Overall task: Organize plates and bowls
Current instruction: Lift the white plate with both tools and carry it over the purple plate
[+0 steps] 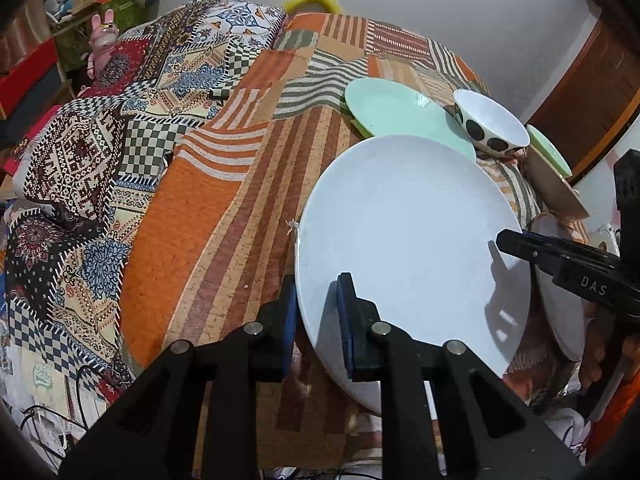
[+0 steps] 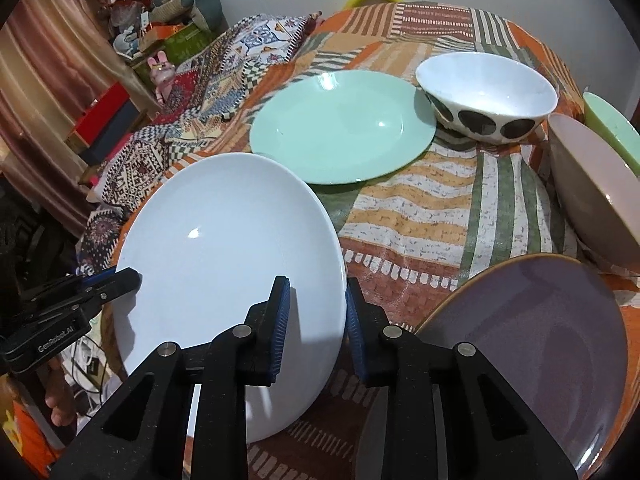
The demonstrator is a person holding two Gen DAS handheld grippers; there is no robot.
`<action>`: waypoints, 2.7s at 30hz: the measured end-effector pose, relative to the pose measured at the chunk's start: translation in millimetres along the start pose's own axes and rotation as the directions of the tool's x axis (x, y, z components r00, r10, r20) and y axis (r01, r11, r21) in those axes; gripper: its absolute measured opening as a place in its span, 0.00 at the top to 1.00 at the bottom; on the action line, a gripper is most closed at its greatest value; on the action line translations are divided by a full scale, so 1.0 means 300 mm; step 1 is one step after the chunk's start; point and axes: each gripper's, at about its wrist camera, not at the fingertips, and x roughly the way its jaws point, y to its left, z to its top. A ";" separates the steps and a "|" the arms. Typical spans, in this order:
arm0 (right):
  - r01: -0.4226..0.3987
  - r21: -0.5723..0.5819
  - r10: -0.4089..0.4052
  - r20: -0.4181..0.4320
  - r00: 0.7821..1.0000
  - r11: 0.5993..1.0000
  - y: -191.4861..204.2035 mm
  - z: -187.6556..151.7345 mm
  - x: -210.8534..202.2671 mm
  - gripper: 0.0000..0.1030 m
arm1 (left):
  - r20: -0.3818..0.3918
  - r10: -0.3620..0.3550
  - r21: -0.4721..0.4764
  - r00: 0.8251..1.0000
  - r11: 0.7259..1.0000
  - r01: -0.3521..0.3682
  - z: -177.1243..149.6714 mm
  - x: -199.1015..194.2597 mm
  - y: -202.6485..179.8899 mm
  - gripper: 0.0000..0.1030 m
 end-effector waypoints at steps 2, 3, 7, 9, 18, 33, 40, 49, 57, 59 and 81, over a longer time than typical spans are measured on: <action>-0.002 -0.002 0.002 0.001 1.000 1.000 0.005 0.001 -0.009 0.76 | 0.014 0.001 0.000 1.000 1.000 -0.001 0.009 -0.018 -0.004 0.83; -0.004 -0.003 0.004 0.004 1.000 1.000 0.006 0.002 -0.013 0.76 | 0.019 0.003 0.001 1.000 1.000 -0.003 0.011 -0.024 -0.008 0.83; -0.016 0.005 0.016 0.024 1.000 1.000 0.006 0.000 -0.037 0.76 | 0.053 0.004 0.010 0.999 1.000 -0.005 0.030 -0.065 -0.028 0.83; -0.022 0.012 0.021 0.039 0.999 1.000 0.001 0.000 -0.052 0.76 | 0.066 0.003 0.014 0.998 1.000 -0.004 0.037 -0.081 -0.041 0.83; -0.034 0.047 0.029 0.104 0.994 0.998 -0.036 -0.013 -0.134 0.76 | 0.123 -0.007 0.054 0.992 0.999 0.000 0.059 -0.150 -0.127 0.83; -0.051 0.095 0.030 0.216 0.976 0.994 -0.144 -0.068 -0.302 0.76 | 0.165 -0.016 0.142 0.986 0.990 -0.008 0.068 -0.228 -0.319 0.83; -0.053 0.121 0.021 0.250 0.968 0.991 -0.213 -0.106 -0.356 0.76 | 0.159 -0.033 0.180 0.987 0.984 0.003 0.060 -0.232 -0.410 0.83; -0.039 0.159 -0.004 0.267 0.964 0.987 -0.284 -0.162 -0.400 0.76 | 0.130 -0.050 0.230 0.990 0.973 0.019 0.045 -0.216 -0.509 0.83; -0.020 0.203 -0.036 0.266 0.963 0.979 -0.337 -0.209 -0.423 0.76 | 0.095 -0.071 0.270 0.993 0.962 0.043 0.039 -0.185 -0.581 0.83; -0.014 0.212 -0.044 0.267 0.963 0.977 -0.350 -0.220 -0.431 0.76 | 0.079 -0.080 0.278 0.994 0.959 0.055 0.037 -0.170 -0.598 0.83; 0.049 0.320 -0.120 0.205 0.971 0.946 -0.470 -0.326 -0.432 0.75 | -0.074 -0.084 0.352 0.994 0.930 0.105 -0.001 0.006 -0.724 0.83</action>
